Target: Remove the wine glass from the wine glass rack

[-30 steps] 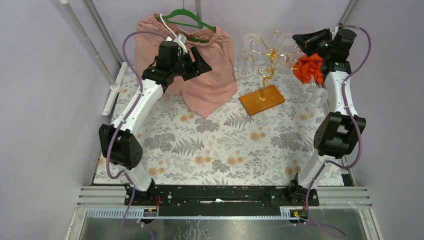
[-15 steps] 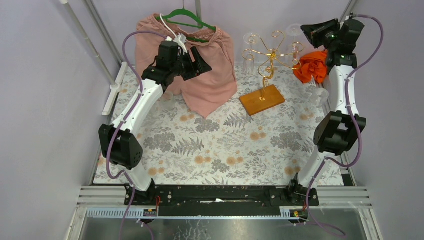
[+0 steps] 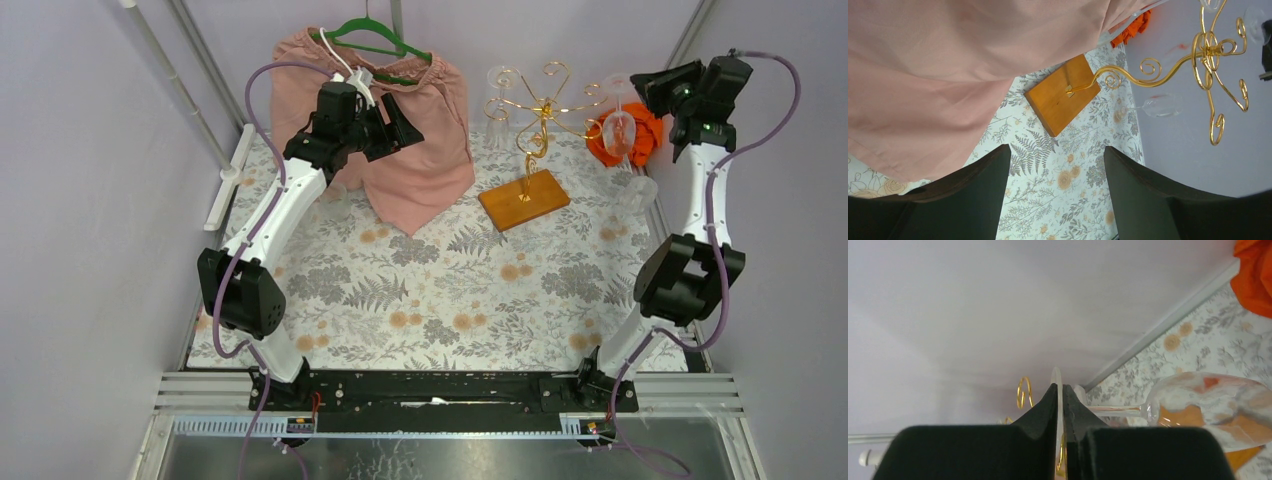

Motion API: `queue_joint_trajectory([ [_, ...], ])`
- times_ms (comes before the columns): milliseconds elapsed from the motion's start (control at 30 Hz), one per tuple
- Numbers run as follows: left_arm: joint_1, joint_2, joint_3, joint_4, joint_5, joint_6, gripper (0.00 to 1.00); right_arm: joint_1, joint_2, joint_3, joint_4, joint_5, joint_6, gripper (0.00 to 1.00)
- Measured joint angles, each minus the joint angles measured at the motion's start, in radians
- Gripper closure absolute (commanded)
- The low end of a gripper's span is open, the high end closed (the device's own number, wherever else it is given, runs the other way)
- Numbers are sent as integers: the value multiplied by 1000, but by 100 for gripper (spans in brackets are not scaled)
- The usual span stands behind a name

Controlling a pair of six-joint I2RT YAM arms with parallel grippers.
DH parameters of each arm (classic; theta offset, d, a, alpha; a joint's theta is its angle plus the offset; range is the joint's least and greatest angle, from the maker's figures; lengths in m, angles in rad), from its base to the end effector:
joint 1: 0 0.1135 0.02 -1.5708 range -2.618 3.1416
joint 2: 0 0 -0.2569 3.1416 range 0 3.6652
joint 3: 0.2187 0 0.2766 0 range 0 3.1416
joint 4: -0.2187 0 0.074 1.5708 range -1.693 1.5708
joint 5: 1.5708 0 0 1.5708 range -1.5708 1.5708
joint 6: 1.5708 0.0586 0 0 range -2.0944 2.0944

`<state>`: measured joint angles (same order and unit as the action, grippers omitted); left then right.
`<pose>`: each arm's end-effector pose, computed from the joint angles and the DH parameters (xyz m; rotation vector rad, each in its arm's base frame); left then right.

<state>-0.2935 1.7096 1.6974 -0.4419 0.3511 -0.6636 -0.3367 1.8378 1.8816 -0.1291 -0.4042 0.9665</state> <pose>0.4175 -0.1472 0.3680 -0.1590 2.1247 -0.9426 0.4629 -0.1376 0.4222 0.7693 1.5309 0.8069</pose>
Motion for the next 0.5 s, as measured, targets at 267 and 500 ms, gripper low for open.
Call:
queue_joint_trajectory([
  [267,0,0,0,0,0,-1,24,2,-333,-228,-68,18,-65,100],
  [500,0,0,-23,8,0,-14,24,2,-628,-223,-70,-17,-79,100],
])
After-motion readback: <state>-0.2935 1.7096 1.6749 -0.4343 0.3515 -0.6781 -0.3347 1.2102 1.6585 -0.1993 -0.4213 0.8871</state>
